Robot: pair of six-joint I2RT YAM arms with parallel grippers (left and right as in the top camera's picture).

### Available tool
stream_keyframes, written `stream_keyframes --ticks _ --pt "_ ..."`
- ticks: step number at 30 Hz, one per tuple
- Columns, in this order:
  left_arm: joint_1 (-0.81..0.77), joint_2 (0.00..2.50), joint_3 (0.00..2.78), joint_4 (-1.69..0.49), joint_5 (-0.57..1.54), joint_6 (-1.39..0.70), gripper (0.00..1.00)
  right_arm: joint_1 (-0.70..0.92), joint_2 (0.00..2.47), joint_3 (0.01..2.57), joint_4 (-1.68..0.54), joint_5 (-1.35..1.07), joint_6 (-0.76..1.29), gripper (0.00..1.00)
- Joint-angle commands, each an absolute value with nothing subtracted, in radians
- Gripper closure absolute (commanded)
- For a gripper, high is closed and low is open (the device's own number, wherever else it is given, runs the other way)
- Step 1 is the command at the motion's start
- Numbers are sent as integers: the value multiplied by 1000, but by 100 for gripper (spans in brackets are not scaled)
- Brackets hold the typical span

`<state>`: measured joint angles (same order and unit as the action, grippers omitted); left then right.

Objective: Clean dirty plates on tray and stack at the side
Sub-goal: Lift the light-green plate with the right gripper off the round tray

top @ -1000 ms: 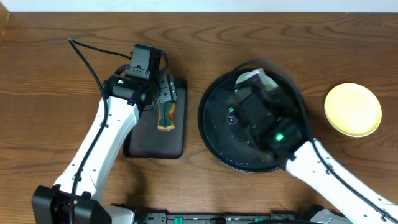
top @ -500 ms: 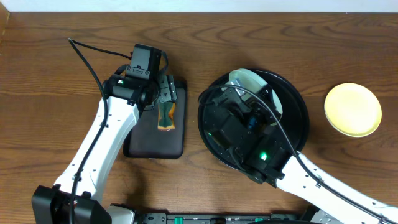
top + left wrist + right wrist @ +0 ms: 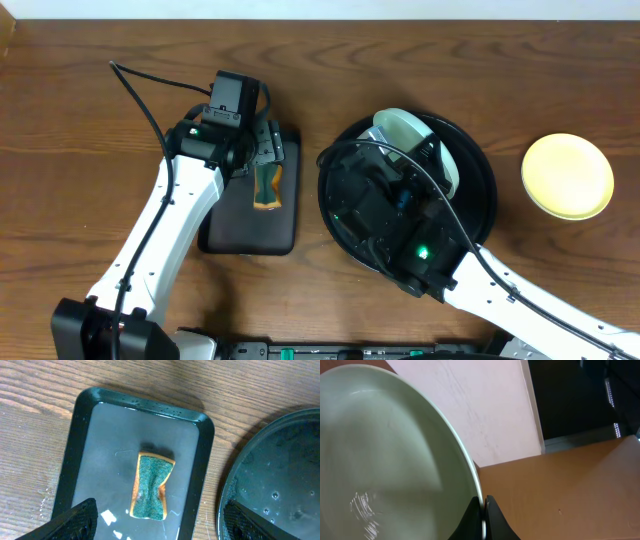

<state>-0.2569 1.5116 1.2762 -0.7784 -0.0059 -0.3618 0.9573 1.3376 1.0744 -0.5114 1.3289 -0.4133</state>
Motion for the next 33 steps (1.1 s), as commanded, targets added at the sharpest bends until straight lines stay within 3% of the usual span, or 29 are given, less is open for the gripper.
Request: stream_keyframes --ticks 1,29,33 --pt "-252 1515 1293 -780 -9 -356 18 976 1324 1087 -508 1365 -420 99" --pt "-252 1515 1293 -780 -9 -356 18 922 1324 1087 -505 1360 -371 99" --pt "-252 1515 1293 -780 -9 -356 18 900 1324 1087 -537 1223 -288 99"
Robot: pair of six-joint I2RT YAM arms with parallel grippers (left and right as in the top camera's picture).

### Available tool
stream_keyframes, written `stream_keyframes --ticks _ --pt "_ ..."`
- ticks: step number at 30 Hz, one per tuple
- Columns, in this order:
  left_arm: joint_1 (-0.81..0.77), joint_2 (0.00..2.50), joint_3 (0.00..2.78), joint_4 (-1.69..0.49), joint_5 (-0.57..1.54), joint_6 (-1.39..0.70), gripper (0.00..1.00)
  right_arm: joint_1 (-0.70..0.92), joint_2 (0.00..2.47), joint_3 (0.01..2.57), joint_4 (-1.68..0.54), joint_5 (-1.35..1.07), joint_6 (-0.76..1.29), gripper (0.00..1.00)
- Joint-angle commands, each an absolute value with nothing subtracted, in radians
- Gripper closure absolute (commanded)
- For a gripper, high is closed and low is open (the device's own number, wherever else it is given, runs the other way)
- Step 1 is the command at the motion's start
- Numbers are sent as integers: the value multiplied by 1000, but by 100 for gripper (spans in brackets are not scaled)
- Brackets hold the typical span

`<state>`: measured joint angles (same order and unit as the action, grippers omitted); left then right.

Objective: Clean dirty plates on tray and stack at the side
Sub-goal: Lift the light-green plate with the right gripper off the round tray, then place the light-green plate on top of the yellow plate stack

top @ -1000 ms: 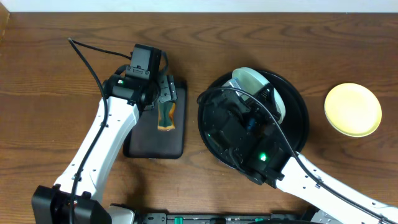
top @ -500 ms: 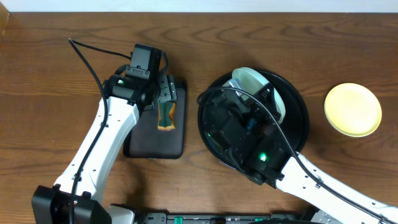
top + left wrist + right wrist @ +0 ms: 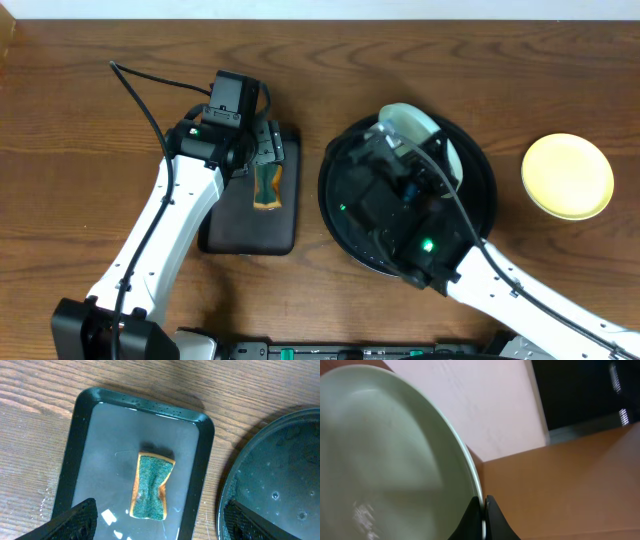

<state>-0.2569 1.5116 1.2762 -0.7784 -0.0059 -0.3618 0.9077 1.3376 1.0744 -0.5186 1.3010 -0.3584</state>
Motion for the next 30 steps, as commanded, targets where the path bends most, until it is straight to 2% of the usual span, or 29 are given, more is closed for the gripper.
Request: stream_keyframes --ticks 1,4,7,9,11,16,22,26,30 --pt "-252 1515 1293 -780 -9 -356 18 910 1324 1087 -548 1225 -302 99" --pt "-252 1515 1293 -780 -9 -356 18 894 1326 1087 -534 1309 -276 99" --pt "-252 1515 1293 -780 -9 -356 18 892 1326 1087 -543 1168 -276 99" --pt "-252 1515 1293 -780 -9 -356 18 892 1327 1086 -561 1191 -283 99" --pt "-252 1515 1293 -780 -9 -356 18 855 1328 1086 -562 1181 -188 99" --pt "-252 1515 1293 -780 -9 -356 18 715 1311 1098 -691 876 147 99" --pt "-252 1515 1293 -780 -9 -356 18 330 1261 1100 -703 336 365 99" --pt "-252 1515 1293 -780 -9 -356 18 4 1255 1100 -707 14 396 99" --pt "-252 1515 1293 -780 -9 -356 18 -310 1277 1100 -726 -157 396 99"
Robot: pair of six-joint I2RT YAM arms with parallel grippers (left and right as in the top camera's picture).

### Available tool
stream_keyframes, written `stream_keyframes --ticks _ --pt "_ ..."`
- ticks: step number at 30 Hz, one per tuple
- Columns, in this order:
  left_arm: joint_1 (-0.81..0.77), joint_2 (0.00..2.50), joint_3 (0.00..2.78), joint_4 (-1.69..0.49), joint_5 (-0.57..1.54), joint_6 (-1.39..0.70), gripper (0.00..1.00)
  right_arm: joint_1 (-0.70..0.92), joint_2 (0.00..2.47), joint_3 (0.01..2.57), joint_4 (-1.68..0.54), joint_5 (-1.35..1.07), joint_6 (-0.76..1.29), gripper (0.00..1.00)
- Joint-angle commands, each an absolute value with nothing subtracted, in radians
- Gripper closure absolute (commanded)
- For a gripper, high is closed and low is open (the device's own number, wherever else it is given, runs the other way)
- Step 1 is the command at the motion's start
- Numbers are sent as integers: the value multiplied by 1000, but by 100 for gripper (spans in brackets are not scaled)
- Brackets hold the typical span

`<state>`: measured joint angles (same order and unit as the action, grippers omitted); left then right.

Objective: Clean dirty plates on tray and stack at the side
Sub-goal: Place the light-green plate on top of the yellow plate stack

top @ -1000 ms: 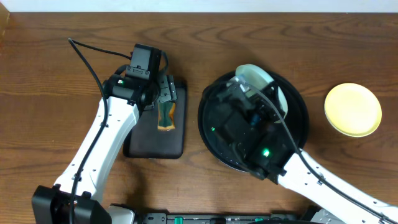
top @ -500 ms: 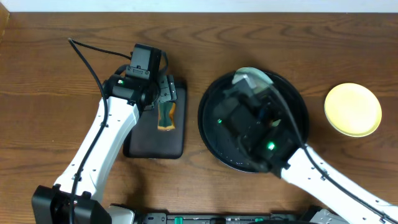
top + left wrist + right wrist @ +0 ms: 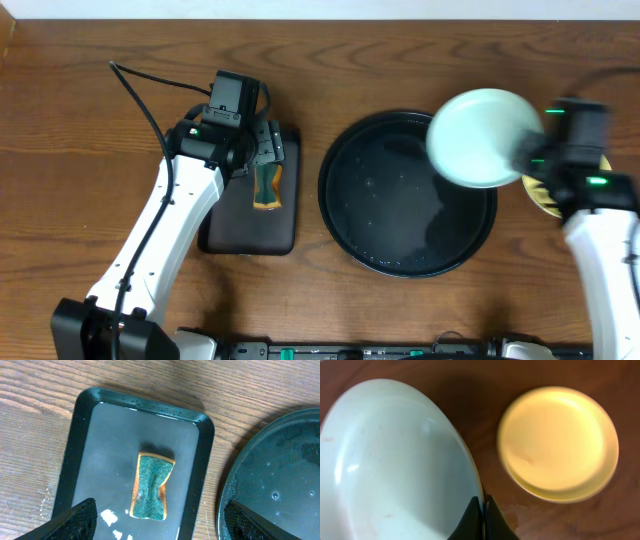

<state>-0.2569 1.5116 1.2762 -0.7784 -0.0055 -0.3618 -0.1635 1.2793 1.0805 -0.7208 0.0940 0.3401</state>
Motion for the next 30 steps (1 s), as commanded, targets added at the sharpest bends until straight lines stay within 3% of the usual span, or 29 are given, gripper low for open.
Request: stream_keyframes --ticks 1,7,14,17,19,25,30 --pt "-252 1515 1293 -780 -9 -356 18 -378 1290 1100 -726 -170 396 99" --pt "-252 1515 1293 -780 -9 -356 18 -665 1420 1099 -701 -146 397 99" --pt "-252 1515 1293 -780 -9 -356 18 -754 1614 1099 -636 -140 391 98" --pt "-252 1515 1293 -780 -9 -356 18 -754 1613 1099 -621 -181 374 67" --pt "-252 1515 1293 -780 -9 -356 18 -750 1579 1099 -597 -287 330 56" --pt "-252 1515 1293 -780 -9 -356 18 -663 1351 1099 -531 -656 287 45" --pt "-252 1515 1293 -780 -9 -356 18 -465 1164 1099 -590 -708 231 43"
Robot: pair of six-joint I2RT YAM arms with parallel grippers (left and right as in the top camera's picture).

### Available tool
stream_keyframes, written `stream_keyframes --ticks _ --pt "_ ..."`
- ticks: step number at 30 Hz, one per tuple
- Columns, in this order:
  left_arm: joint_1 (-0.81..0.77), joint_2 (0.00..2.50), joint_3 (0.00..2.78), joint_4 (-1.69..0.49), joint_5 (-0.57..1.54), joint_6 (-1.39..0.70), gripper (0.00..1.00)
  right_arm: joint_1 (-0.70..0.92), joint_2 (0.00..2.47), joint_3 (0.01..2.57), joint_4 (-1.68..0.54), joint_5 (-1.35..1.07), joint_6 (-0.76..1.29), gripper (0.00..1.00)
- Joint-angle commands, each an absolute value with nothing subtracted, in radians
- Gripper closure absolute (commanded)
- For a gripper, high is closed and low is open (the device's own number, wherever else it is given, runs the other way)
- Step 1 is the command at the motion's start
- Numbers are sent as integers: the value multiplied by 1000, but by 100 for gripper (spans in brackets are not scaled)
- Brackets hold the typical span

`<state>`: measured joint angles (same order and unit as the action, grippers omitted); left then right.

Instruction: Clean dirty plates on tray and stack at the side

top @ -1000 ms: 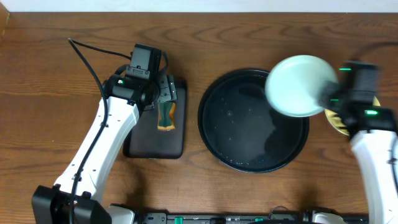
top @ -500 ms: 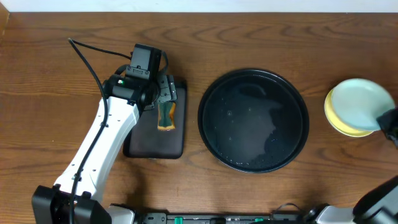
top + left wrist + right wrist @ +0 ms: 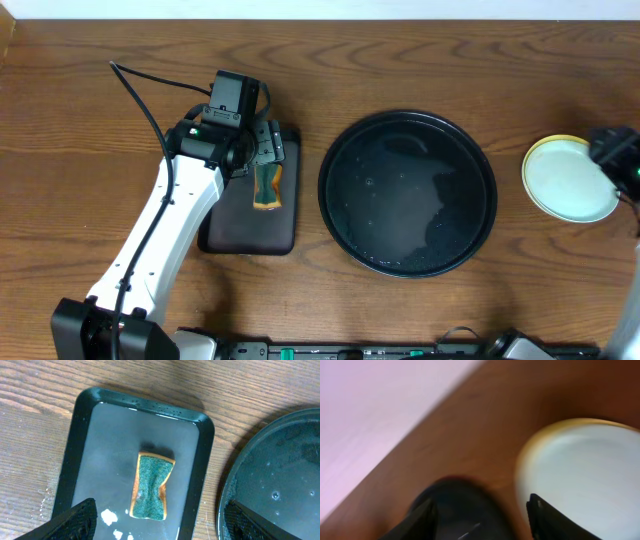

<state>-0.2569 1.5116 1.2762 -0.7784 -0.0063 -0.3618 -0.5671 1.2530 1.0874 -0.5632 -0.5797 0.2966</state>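
A pale green plate (image 3: 572, 182) lies on top of a yellow plate (image 3: 535, 152) on the table at the far right; the stack shows blurred in the right wrist view as the pale green plate (image 3: 585, 475). My right gripper (image 3: 612, 148) is at the stack's right edge, open (image 3: 482, 520), with nothing between its fingers. The round black tray (image 3: 407, 193) holds only water drops. My left gripper (image 3: 160, 525) hangs open above a green-and-orange sponge (image 3: 151, 487) in a small rectangular black tray (image 3: 80, 435).
The sponge tray (image 3: 240, 225) lies left of the round tray's rim (image 3: 227, 485), with a strip of wood between them. A cable (image 3: 140, 95) runs from the left arm across the table's back left. White foam flecks (image 3: 107, 518) lie in the sponge tray.
The pale green plate was held in my right gripper above the round tray's right edge. Now it lies on the yellow plate and the gripper is open beside it. The left arm has not moved.
My right gripper first held the pale green plate tilted over the round tray, and the same a second later. Then it held the plate near the yellow plate at the right. Now the plate rests on the yellow one, let go. The left gripper stayed open over the sponge.
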Motion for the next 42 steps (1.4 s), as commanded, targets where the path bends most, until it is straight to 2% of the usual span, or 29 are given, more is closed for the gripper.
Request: stream_keyframes --ticks 1,3,4,5,12,16,21,25,30,42 --pt "-252 1515 1293 -780 -9 -356 18 -413 1127 1099 -613 -707 208 42" --pt "-252 1515 1293 -780 -9 -356 18 -313 1065 1099 -667 -696 172 40" --pt "-252 1515 1293 -780 -9 -356 18 -266 1037 1099 -696 -672 167 32" --pt "-252 1515 1293 -780 -9 -356 18 -222 1014 1099 -724 -646 167 1" --pt "-252 1515 1293 -780 -9 -356 18 -16 934 1099 -828 -656 215 1" --pt "-252 1515 1293 -780 -9 -356 18 -7 931 1099 -917 -612 112 1" --pt "-252 1515 1293 -780 -9 -356 18 9 925 1094 -934 -418 72 1" --pt "-252 1515 1293 -780 -9 -356 18 51 879 1042 -797 -281 72 1" --pt "-252 1515 1293 -780 -9 -356 18 109 696 814 -523 -158 73 1" --pt "-252 1515 1293 -780 -9 -356 18 103 166 291 -297 -75 73 1"
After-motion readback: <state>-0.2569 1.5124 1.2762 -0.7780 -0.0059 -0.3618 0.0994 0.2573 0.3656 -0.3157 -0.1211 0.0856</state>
